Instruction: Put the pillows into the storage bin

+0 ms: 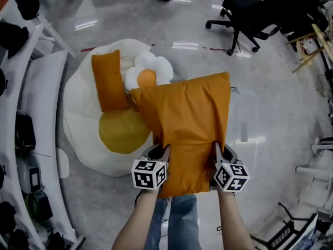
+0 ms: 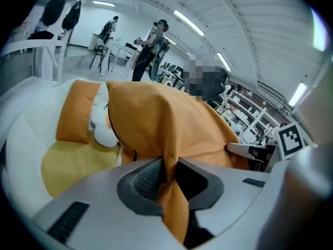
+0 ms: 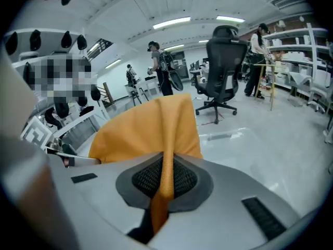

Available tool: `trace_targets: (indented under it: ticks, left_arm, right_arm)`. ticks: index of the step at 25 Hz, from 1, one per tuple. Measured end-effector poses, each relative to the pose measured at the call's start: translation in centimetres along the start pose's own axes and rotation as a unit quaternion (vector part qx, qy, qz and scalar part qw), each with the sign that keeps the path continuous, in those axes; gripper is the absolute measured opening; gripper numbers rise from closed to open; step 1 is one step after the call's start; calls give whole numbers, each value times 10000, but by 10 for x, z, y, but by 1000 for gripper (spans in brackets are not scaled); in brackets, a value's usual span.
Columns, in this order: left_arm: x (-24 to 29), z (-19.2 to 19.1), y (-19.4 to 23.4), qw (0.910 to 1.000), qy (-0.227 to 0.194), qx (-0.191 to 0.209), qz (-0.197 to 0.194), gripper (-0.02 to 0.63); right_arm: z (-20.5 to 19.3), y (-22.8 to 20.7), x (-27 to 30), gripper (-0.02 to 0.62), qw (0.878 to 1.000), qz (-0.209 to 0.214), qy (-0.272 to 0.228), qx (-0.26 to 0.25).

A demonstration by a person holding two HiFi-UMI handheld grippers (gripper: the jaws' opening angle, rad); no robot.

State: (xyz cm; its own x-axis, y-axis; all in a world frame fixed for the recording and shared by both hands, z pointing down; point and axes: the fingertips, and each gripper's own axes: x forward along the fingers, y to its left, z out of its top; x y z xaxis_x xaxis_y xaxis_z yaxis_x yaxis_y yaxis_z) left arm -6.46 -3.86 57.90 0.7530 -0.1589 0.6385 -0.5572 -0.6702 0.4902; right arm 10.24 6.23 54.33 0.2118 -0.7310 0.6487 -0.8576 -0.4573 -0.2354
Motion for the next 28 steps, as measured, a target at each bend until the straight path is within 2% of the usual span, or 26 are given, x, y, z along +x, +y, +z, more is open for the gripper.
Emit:
trace_targets:
  ticks: [7,16,22,28]
  left_arm:
    - [80,-23,-103,9968,385,533,-450,84]
    - [182,-53,-198,9919,691,854,-638,83]
    - [238,-52,-225,9907,688,1033,-561,83]
    - [274,-76,-216,9900,815,1113,-305,84]
  right_arm:
    - [-17,-130,-39,12,9964,-665,-148,511]
    - [-39,-273,-48,12,9908,-995,-209,888]
    - [-41,-334,-25,14,9904,-987,-225,946]
    - [-64,-364,5,23,9913,-1051,-115,790]
